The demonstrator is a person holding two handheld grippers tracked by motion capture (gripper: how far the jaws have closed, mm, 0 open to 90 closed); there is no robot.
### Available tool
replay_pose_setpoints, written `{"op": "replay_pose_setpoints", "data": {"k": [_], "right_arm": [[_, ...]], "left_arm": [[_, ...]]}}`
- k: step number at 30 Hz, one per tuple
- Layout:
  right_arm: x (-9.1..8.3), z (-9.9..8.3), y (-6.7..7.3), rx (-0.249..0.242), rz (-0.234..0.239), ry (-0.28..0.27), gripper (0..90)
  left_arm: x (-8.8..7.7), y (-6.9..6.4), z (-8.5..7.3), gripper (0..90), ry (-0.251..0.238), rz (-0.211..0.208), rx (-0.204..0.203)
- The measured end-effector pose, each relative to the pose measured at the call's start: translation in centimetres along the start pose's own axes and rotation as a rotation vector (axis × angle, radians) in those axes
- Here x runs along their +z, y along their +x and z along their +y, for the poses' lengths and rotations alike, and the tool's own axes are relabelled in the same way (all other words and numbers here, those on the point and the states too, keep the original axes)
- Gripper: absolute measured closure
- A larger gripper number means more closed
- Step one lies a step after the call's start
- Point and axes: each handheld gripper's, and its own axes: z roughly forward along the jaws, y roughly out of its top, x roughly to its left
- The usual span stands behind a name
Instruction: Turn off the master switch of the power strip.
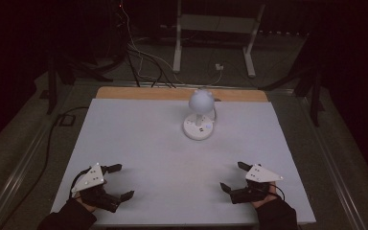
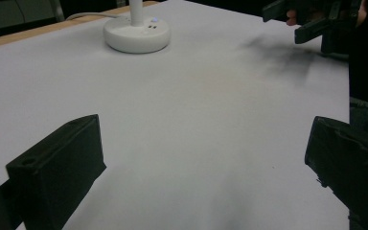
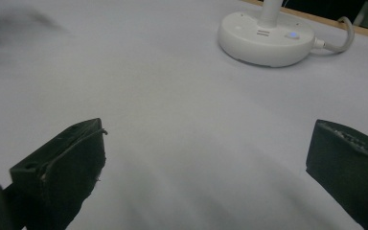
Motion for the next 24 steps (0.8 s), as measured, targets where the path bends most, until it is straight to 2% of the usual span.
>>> {"op": "replay_pose_setpoints", "data": {"k": [8,15,17,24], "right_arm": [[0.2,0.0,0.4,-0.027,0.01,0.023,0.0],[0.3,0.0,0.6,-0.017,0.014,0.049,0.0],[0.3,0.1,0.7,-0.009,0.03,0.051,0.0],[0.5,0.2,1.1,-0.017,0.044,0.074,0.0]], "left_arm": [[0.1,0.0,0.0,0.3,-0.006,-0.003,0.0],[0.0,0.1,0.0,0.4,-0.004,-0.002,-0.006],[0.0,0.1,0.1,0.3,-0.008,-0.006,-0.009],[0.1,0.1,0.1,0.4,-0.007,-0.01,-0.021]]}}
